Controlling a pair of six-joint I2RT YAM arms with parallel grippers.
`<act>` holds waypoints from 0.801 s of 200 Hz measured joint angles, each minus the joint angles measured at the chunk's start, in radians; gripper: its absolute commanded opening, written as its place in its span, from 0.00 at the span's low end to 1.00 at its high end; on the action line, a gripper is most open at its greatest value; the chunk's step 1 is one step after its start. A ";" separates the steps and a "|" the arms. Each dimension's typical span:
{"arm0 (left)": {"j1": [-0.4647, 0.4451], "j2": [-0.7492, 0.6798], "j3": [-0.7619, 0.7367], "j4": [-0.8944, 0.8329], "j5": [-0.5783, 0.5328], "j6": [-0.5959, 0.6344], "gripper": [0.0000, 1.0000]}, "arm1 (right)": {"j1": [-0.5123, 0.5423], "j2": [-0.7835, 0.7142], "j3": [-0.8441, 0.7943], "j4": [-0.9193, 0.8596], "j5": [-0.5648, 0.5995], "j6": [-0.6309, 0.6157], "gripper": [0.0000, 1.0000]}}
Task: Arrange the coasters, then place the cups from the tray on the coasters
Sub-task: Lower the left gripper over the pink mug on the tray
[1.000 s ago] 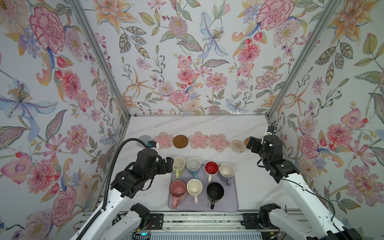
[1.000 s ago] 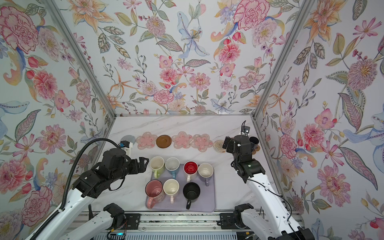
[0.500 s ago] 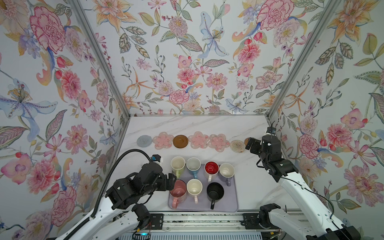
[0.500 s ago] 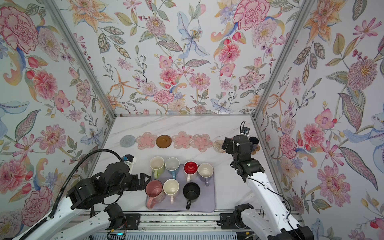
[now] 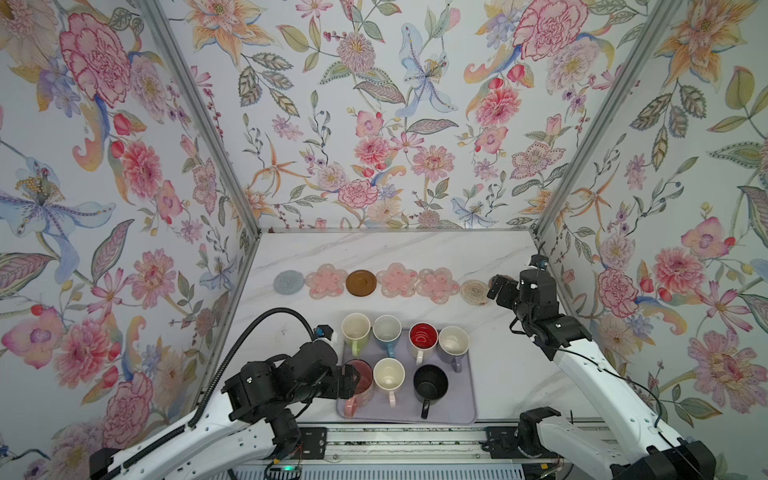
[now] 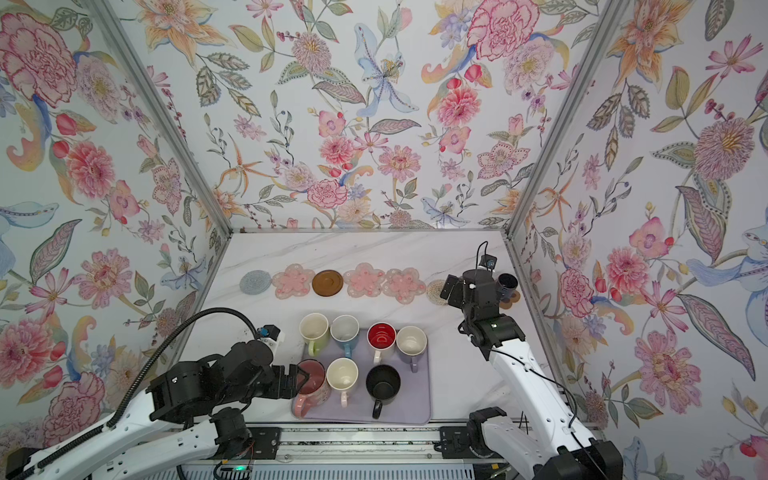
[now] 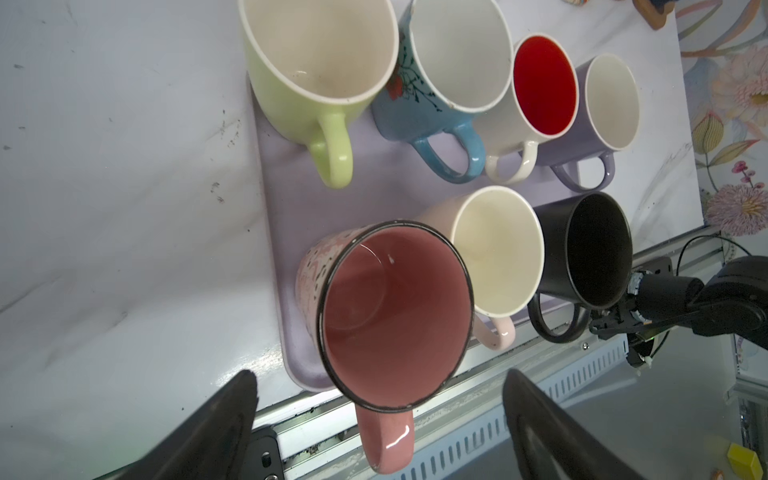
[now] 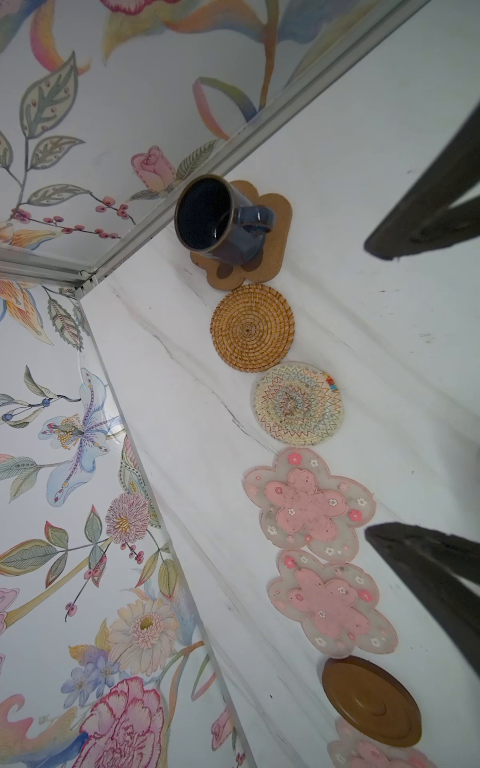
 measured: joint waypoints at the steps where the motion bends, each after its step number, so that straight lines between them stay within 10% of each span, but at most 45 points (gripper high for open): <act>1: -0.002 0.000 0.000 0.000 0.000 0.000 0.94 | 0.000 0.000 0.000 0.000 0.000 0.000 0.99; 160: -0.249 0.095 -0.105 0.043 -0.058 -0.158 0.86 | 0.000 0.005 0.000 0.014 -0.026 0.026 0.99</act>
